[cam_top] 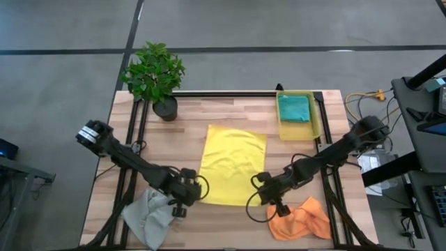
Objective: Fold microfiber towels
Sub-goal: Fold the yellow microfiber towel
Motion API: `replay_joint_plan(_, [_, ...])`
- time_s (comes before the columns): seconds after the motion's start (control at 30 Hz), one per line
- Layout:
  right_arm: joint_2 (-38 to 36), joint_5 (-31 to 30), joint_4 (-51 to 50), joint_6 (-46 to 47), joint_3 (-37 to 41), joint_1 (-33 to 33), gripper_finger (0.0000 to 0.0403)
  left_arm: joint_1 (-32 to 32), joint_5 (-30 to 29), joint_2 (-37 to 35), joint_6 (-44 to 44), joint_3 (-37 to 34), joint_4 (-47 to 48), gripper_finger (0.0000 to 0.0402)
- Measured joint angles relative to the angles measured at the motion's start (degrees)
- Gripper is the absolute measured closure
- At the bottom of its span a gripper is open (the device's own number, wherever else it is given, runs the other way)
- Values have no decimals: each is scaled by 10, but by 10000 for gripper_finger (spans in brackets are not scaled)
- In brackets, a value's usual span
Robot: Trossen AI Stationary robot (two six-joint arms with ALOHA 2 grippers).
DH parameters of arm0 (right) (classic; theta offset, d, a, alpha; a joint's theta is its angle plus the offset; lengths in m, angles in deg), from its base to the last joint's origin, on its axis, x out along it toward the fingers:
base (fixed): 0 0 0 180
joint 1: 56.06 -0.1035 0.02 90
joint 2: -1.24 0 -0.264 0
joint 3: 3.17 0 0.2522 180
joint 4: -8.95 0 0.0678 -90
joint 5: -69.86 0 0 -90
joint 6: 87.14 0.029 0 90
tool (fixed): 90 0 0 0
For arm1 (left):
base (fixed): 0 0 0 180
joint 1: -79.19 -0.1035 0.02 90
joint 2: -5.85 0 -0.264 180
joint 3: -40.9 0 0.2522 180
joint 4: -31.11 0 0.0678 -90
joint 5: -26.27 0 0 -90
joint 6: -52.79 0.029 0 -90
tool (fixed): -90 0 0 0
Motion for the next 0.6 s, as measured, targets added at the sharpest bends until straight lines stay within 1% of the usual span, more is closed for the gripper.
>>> replay_joint_plan(0.23, [-25, -5, -22, 39, 0, 2, 395, -11, 10, -56, 48, -6, -4, 401])
replay_joint_plan(0.4, [-27, -24, -33, 68, 0, 11, 395, -45, -6, -72, 57, -10, -4, 402])
replay_joint_plan(0.5, [-27, -28, -43, 81, 0, 20, 395, -70, -7, -74, 60, -13, -3, 402])
replay_joint_plan(0.6, [-31, -47, -56, 89, 0, 28, 395, -93, -7, -73, 61, -13, -4, 402])
